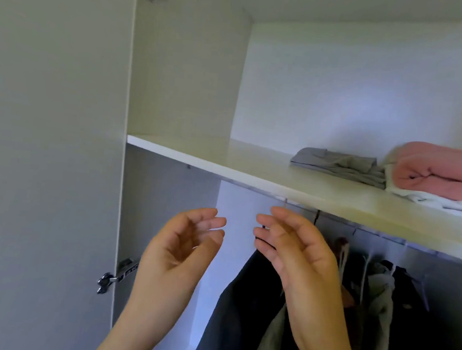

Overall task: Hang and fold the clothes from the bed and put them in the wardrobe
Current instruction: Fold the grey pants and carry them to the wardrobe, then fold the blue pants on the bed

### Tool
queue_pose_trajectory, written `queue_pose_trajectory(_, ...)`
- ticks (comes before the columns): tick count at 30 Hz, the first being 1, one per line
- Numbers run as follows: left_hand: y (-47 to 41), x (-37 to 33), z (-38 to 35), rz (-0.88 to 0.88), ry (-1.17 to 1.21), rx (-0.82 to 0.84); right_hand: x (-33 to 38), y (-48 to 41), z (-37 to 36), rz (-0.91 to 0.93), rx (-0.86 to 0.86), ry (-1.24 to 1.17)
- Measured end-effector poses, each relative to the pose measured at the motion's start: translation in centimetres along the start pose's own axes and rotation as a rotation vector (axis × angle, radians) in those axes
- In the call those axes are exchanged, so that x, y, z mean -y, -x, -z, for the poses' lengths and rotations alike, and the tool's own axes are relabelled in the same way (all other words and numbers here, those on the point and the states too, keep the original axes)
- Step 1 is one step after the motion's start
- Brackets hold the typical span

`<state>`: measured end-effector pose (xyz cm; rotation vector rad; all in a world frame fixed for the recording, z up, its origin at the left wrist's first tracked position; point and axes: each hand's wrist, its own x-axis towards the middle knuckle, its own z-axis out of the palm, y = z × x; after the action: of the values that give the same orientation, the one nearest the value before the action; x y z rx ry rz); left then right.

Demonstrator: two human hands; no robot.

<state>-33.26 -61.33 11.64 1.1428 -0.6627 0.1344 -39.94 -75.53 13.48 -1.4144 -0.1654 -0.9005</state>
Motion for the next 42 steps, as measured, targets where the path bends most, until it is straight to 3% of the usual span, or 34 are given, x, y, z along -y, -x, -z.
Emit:
queue_pose_trajectory(9,6.5,-3.8,12.2,0.009,-0.161,-0.265,-4.3,6.3,-11.5,-0.182,0.262,-0.125)
queue_pose_trajectory(25,22.3,-20.4,38.8,-0.101,-0.597,-0.793,-3.3,22.7,-44.3,-0.245,0.875,-0.399)
queue_pose_trajectory(33,25.7,-22.5,43.4,-0.236,-0.624,-1.091,-3.0,25.7,-51.7,-0.237,1.012,-0.534)
queue_pose_trajectory(42,23.8,-21.9,47.0,-0.232,-0.732,-1.254,-6.3,25.0,-58.0,-0.320,1.141,-0.642)
